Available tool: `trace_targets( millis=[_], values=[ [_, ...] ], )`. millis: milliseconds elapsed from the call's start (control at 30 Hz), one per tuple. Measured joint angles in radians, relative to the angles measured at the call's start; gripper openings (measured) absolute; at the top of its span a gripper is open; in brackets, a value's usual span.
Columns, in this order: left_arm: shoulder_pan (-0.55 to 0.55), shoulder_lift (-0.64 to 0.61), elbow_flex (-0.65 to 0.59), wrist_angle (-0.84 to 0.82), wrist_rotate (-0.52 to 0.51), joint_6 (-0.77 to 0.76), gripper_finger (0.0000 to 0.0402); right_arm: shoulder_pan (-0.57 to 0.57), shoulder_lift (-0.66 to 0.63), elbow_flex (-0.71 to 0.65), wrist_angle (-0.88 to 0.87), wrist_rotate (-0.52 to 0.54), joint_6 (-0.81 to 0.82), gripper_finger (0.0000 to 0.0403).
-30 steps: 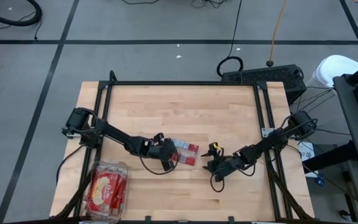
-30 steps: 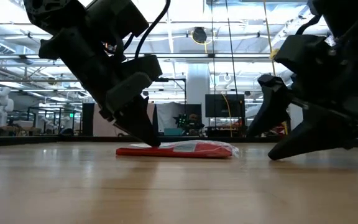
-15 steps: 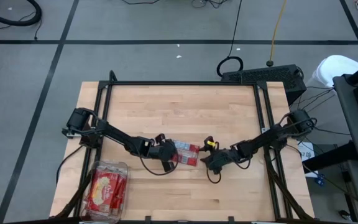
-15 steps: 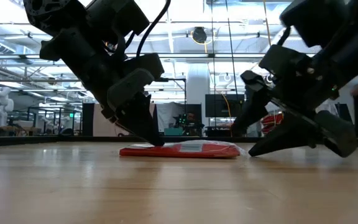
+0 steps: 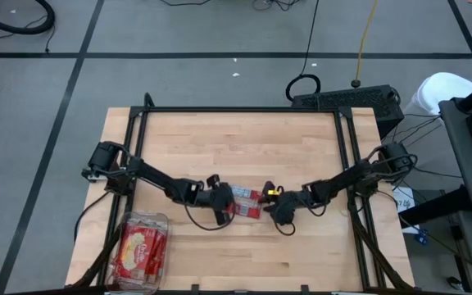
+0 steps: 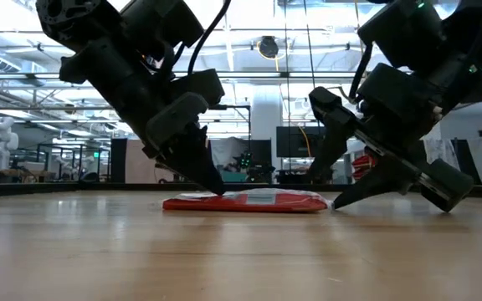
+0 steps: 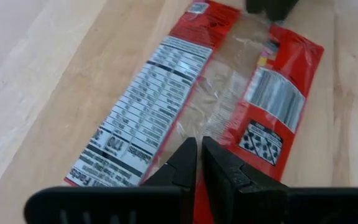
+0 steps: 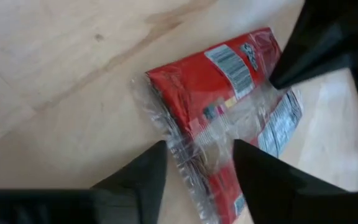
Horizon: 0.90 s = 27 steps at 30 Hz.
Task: Sort popcorn bags into baskets
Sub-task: Put the popcorn bag into the transparent bin
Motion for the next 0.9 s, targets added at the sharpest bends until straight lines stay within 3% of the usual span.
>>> trace_targets(
  millis=[367, 633, 767, 900],
  values=[
    [0.005, -0.001, 0.000, 0.044, -0.002, 0.018, 0.0033, -0.003, 0.006, -0.001, 0.037, -0.046, 0.133, 0.0008],
    [-0.016, -0.080, 0.004, 0.042, -0.013, 0.029, 0.0033, 0.034, 0.006, -0.001, 0.062, -0.028, 0.379, 0.0002],
    [-0.058, -0.163, 0.003, 0.017, -0.090, 0.090, 0.0033, 0.035, 0.005, -0.001, 0.055, 0.026, 0.483, 0.0001],
    [-0.090, -0.199, 0.006, 0.029, -0.163, 0.145, 0.0033, 0.043, 0.005, -0.001, 0.056, 0.034, 0.487, 0.0001]
  ],
)
